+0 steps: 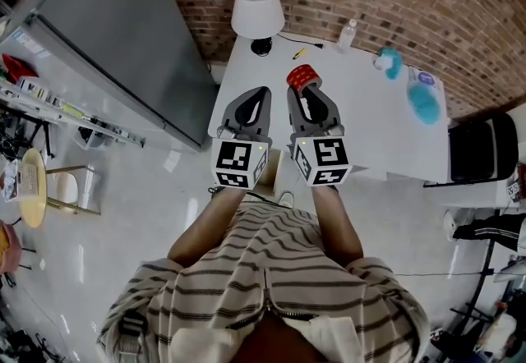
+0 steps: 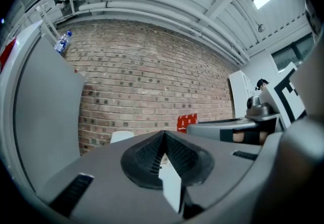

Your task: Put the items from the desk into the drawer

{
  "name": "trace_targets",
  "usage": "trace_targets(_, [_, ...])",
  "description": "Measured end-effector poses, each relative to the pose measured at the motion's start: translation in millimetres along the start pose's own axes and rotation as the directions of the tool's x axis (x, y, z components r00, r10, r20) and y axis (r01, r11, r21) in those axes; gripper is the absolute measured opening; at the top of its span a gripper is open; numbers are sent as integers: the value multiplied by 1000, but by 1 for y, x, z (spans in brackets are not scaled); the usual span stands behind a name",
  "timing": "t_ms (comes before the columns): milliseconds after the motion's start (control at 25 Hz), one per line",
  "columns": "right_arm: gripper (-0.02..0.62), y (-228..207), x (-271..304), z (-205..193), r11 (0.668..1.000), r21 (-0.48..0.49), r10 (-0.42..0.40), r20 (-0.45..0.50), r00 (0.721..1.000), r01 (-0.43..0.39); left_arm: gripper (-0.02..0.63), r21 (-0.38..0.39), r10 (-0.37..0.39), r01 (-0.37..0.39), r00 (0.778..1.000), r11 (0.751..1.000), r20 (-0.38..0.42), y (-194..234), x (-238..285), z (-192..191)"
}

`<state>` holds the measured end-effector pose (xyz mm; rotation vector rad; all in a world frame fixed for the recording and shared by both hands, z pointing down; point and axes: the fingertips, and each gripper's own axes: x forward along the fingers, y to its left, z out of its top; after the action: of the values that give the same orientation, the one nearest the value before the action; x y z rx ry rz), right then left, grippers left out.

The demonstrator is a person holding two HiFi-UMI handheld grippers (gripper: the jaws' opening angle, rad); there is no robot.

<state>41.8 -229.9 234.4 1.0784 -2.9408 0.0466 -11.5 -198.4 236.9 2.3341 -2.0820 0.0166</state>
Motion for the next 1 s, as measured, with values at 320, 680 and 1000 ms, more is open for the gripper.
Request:
trace_targets(320, [80,1,-1,12,1000,-11,-15,32,999,15,8,20,2,-2,1000,1000,19,1,1,10])
trace_targets(680, [80,3,2,10,1000,-16,-6,32,999,7,8,-1,29,-29,997,1000,75,6,1,19])
trace_targets(1000, [80,2,0,13,1000,-9,5,33,999,-5,8,5,37,-37,997,999,62,6,1,17])
